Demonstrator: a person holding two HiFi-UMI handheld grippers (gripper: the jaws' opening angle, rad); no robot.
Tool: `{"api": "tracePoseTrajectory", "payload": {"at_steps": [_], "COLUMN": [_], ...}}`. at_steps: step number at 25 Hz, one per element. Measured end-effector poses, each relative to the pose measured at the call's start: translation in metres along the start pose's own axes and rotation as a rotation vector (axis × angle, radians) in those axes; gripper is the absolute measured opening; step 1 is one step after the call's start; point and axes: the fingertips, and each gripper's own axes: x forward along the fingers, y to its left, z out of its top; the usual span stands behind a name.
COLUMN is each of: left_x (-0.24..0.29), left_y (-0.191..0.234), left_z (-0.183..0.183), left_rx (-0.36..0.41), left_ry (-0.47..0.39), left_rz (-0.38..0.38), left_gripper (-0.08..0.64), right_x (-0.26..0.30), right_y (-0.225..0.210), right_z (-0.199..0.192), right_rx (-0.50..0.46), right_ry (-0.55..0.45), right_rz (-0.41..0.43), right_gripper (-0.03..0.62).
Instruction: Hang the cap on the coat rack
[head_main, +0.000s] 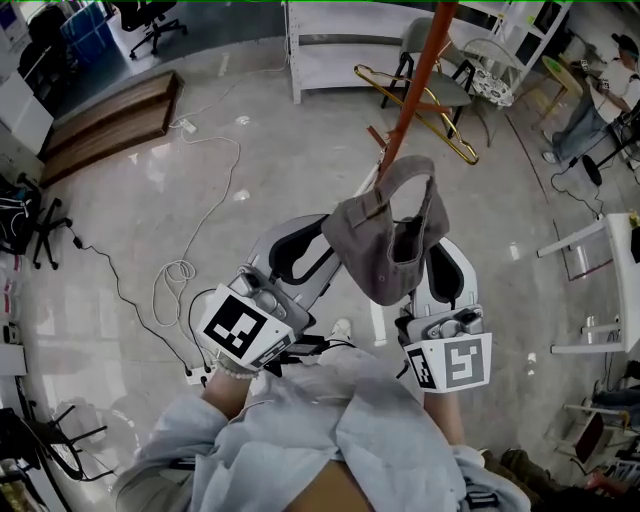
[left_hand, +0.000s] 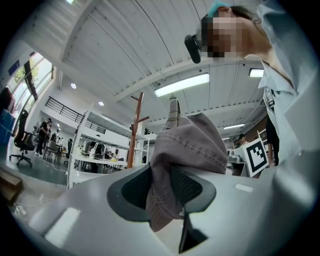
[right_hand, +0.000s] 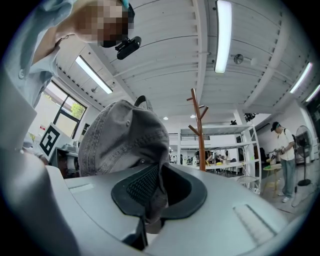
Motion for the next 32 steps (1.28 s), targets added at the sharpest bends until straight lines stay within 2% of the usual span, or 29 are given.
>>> {"api": "tracePoseTrajectory", "payload": {"at_steps": [10, 16, 26, 32], "left_x": [0.080, 0.114, 0.123, 0.124], "left_y": [0.017, 0.023, 0.026, 0.024], "left_z": [-0.008, -0.012, -0.008, -0.008], "left_rx": [0.011, 0.022, 0.041, 0.048], "left_ry": [-0.002, -0.002, 0.012, 0.017], "left_rz": [0.034, 0.058, 0.100, 0.099], "left_gripper": [0.126, 0.126, 0.126, 0.126], "right_x": [0.045, 0.061, 0.072, 0.072], "right_y": [-0.076, -0.107, -0.117, -0.118], "right_z": [-0.006, -0.009, -0.006, -0.007], "right_rx": [0.000, 0.007, 0.019, 0.031], "right_ry": [0.002, -0.003, -0.017, -0.024], "right_rz": [0.044, 0.067, 0.099, 0.097], "right_gripper": [0.032, 0.032, 0.032, 0.032]}}
